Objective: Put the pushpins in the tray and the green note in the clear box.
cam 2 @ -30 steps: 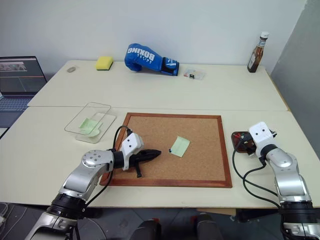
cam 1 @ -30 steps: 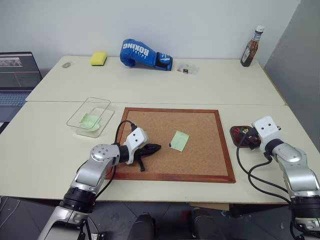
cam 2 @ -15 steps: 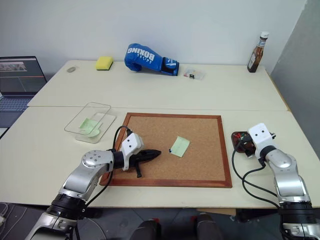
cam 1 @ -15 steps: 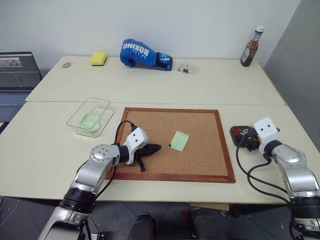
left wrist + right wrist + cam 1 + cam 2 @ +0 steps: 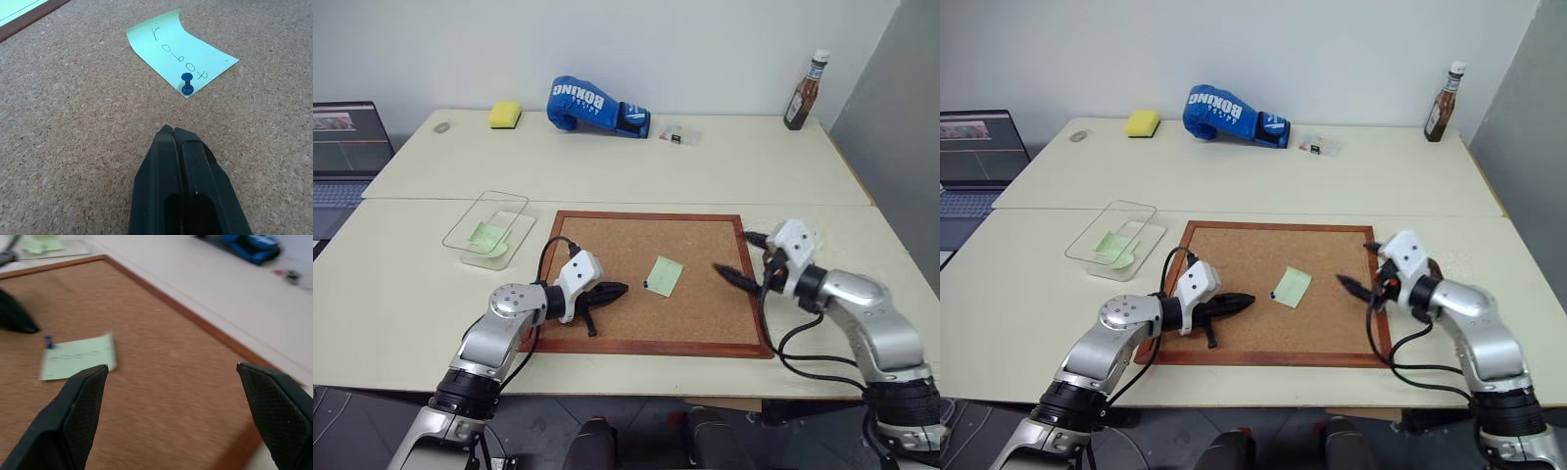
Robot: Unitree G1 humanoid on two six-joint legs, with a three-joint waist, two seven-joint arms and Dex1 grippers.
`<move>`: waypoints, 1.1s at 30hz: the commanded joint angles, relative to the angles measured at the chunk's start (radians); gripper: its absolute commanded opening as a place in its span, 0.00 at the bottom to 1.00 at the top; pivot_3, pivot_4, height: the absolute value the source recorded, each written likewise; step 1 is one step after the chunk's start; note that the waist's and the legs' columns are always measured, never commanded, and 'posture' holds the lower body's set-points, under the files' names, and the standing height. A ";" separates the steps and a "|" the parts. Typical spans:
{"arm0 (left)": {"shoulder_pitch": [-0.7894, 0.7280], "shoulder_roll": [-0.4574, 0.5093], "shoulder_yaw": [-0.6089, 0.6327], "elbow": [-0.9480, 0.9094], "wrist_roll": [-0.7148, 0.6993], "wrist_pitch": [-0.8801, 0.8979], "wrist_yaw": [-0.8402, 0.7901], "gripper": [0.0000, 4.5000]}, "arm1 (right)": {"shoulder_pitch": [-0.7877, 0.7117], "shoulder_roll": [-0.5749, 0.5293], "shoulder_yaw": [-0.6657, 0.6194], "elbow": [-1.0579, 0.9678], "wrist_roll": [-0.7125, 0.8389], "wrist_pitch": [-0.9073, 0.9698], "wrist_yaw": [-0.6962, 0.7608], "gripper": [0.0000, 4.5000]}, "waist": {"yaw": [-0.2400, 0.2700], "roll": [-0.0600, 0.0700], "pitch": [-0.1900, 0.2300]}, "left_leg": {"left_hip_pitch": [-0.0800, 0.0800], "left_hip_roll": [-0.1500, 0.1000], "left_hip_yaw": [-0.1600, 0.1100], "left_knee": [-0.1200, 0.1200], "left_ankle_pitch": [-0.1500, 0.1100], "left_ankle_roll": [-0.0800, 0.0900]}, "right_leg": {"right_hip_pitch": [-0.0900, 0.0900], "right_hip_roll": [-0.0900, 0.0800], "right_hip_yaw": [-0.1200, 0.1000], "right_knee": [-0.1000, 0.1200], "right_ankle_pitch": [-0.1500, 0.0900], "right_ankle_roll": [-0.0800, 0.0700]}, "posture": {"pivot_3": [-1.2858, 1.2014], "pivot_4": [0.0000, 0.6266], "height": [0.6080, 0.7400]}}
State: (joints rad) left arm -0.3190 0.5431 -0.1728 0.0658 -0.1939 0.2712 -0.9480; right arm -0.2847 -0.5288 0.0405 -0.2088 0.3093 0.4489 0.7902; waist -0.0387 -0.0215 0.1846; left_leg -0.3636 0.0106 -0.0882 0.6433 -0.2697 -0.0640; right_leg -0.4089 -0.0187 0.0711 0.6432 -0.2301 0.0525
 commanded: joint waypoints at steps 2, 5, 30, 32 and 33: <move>0.021 -0.009 -0.016 0.014 0.010 0.058 0.013 0.00 | -0.060 0.093 0.113 0.001 0.013 0.007 0.017 0.99 | 0.000 0.000 0.000 | 0.000 0.000 0.000 0.000 0.000 0.000 | 0.000 0.000 0.000 0.000 0.000 0.000 | 0.52 0.24 1.00; 0.017 -0.008 -0.013 0.008 0.009 0.068 0.011 0.00 | -0.098 0.144 0.168 0.071 -0.014 -0.024 0.024 0.99 | 0.000 0.000 0.000 | 0.000 0.000 0.000 0.001 0.000 0.000 | 0.000 0.000 0.000 0.000 0.000 0.000 | 0.52 0.24 1.00; 0.018 0.012 0.004 -0.010 0.015 0.075 0.012 0.00 | -0.232 0.302 0.282 0.460 -0.173 -0.292 0.060 0.46 | -0.004 0.000 0.000 | 0.000 0.000 -0.001 0.000 0.000 0.000 | -0.001 0.000 -0.001 0.001 0.000 0.000 | 0.52 0.24 1.00; 0.020 0.012 0.003 -0.012 0.015 0.076 0.012 0.00 | -0.236 0.304 0.280 0.474 -0.180 -0.301 0.061 0.39 | -0.004 0.000 0.000 | 0.000 0.000 -0.001 0.000 0.000 0.000 | -0.001 0.000 0.000 0.001 0.000 0.000 | 0.52 0.24 1.00; 0.021 0.012 0.003 -0.013 0.016 0.076 0.013 0.00 | -0.238 0.304 0.278 0.482 -0.184 -0.305 0.060 0.33 | -0.005 0.000 0.000 | 0.000 0.000 -0.001 0.000 0.000 0.000 | -0.001 0.000 0.000 0.001 0.000 0.000 | 0.52 0.24 1.00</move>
State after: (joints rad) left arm -0.3181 0.5452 -0.1557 0.0424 -0.2018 0.3225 -0.9473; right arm -0.5021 -0.2268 0.3333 0.2750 0.1334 0.1730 0.8460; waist -0.0432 -0.0211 0.1848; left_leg -0.3638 0.0106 -0.0888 0.6433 -0.2697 -0.0641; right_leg -0.4099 -0.0186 0.0707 0.6439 -0.2298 0.0527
